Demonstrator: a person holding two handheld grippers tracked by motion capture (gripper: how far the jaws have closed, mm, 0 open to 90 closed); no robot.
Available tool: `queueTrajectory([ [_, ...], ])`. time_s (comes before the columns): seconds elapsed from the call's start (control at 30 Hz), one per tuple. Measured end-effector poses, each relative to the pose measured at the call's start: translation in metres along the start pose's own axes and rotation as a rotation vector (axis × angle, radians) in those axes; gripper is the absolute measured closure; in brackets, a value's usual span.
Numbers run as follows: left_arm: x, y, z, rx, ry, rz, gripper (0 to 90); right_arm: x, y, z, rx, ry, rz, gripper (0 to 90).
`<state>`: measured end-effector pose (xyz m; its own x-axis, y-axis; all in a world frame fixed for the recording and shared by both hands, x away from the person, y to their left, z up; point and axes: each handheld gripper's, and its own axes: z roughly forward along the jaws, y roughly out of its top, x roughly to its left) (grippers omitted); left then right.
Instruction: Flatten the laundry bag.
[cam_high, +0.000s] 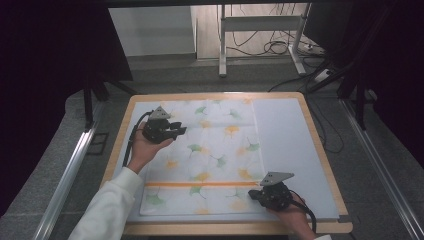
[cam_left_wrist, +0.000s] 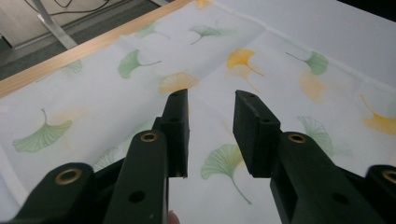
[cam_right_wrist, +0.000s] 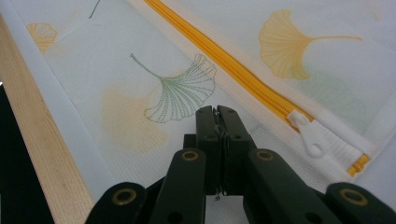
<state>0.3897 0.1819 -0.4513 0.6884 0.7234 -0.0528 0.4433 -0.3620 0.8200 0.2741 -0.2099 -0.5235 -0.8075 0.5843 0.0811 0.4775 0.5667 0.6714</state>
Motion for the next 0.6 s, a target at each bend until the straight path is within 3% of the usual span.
queueTrajectory([
  [0.07, -0.008, -0.002, -0.002, 0.006, -0.01, 0.002, 62.3, 0.001, 0.0, 0.0, 0.0, -0.005, -0.005, 87.5],
  [0.17, -0.024, -0.006, -0.003, 0.035, -0.026, 0.047, 58.6, 0.001, 0.0, 0.0, 0.001, -0.005, -0.011, 87.5],
  [0.27, -0.037, -0.01, -0.004, 0.048, -0.069, 0.056, 54.6, 0.001, 0.0, 0.0, 0.0, -0.003, -0.016, 87.5],
  [0.37, -0.047, -0.015, -0.001, 0.063, -0.1, 0.043, 52.1, 0.001, 0.0, 0.0, 0.0, -0.004, -0.023, 87.5],
  [0.47, -0.057, -0.021, 0.002, 0.069, -0.107, 0.05, 50.7, 0.001, 0.0, 0.0, 0.0, -0.004, -0.024, 87.5],
  [0.6, -0.064, -0.033, 0.005, 0.051, -0.104, 0.026, 47.1, 0.001, 0.0, 0.0, 0.001, -0.007, -0.021, 87.5],
])
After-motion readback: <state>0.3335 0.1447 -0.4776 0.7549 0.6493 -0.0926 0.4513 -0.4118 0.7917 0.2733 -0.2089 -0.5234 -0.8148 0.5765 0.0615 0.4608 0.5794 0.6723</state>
